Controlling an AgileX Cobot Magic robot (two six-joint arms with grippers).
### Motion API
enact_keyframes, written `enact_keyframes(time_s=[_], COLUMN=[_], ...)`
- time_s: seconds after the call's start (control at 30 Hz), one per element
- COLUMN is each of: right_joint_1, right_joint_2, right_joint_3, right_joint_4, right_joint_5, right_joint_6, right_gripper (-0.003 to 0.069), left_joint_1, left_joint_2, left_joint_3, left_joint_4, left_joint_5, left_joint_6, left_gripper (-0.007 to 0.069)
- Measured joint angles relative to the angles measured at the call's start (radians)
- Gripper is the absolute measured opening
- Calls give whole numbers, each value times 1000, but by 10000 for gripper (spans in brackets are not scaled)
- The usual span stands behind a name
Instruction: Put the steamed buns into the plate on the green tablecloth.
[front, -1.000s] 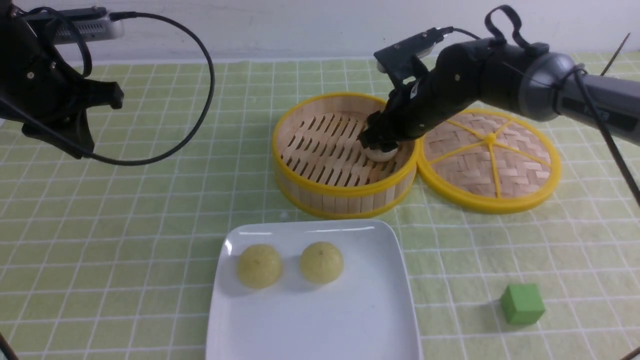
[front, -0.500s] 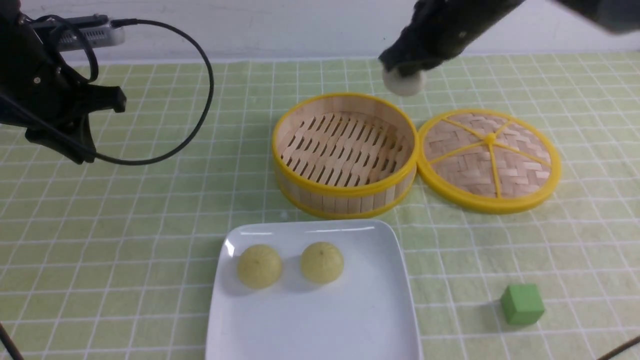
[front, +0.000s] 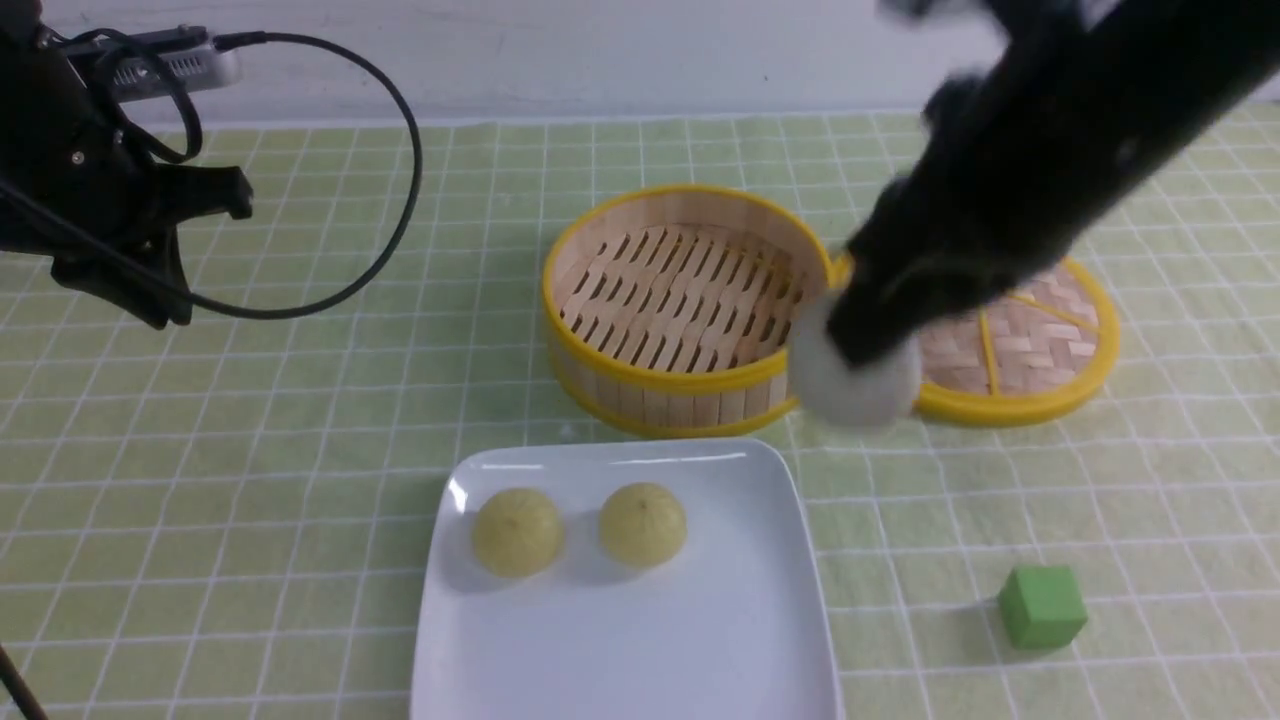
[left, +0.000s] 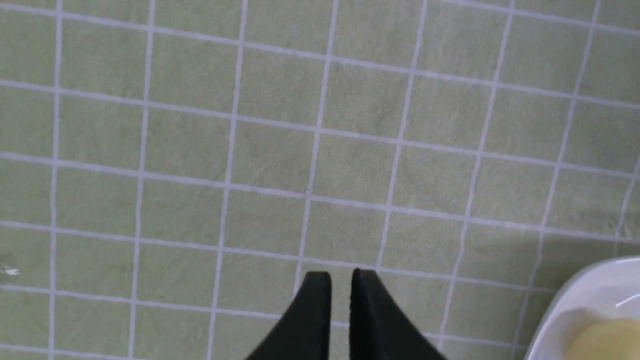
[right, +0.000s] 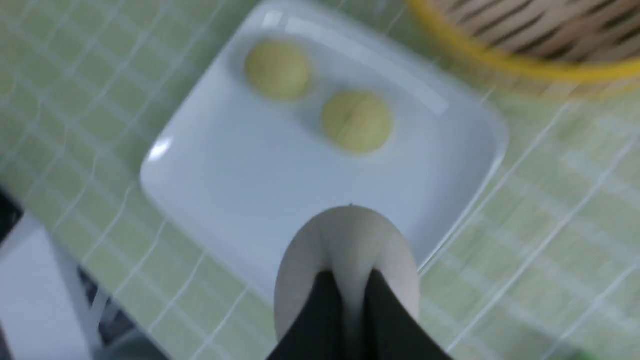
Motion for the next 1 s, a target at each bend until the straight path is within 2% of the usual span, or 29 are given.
enact_keyframes(time_s=[0.1,0.17,0.2,0.33,0.4,0.43,0.47,0.5,0.53,0.57,0.63,0.7,0.77,0.8,0.87,0.9,1.0], right_joint_1=[67,127,131,170,173,173,173,169,167,161,153,147,140,140,133,133,133], right_joint_2=[45,124,131,261,301,312,313,318,318,318,318,305,269,265,187,164,7], right_joint_3=[115,191,191,200,180,168,165,118,111,50,-64,-136,-173,-175,-177,-172,-130], right_joint_4=[-13,-59,-63,-90,-90,-95,-99,-126,-129,-169,-240,-297,-347,-350,-383,-390,-399], right_joint_5=[-79,-222,-222,-358,-380,-375,-373,-314,-314,-215,-79,-43,-33,-32,-16,-12,-9], right_joint_6=[-2,-5,-5,-5,-5,-5,-5,-5,-5,4,33,79,122,122,159,165,177], right_gripper=[44,87,93,284,409,461,470,540,540,567,556,514,438,429,288,252,68], left_joint_1=[0,0,0,0,0,0,0,0,0,0,0,0,0,0,0,0,0], left_joint_2=[0,0,0,0,0,0,0,0,0,0,0,0,0,0,0,0,0], left_joint_3=[0,0,0,0,0,0,0,0,0,0,0,0,0,0,0,0,0], left_joint_4=[2,3,3,3,4,4,4,4,4,4,3,2,-2,-2,-1,-1,3], left_joint_5=[0,0,0,0,0,0,0,0,0,0,0,0,0,0,0,0,0], left_joint_6=[0,0,0,0,0,0,0,0,0,0,0,0,0,0,0,0,0], left_gripper=[87,90,90,92,94,96,97,98,98,100,101,102,103,104,105,105,106])
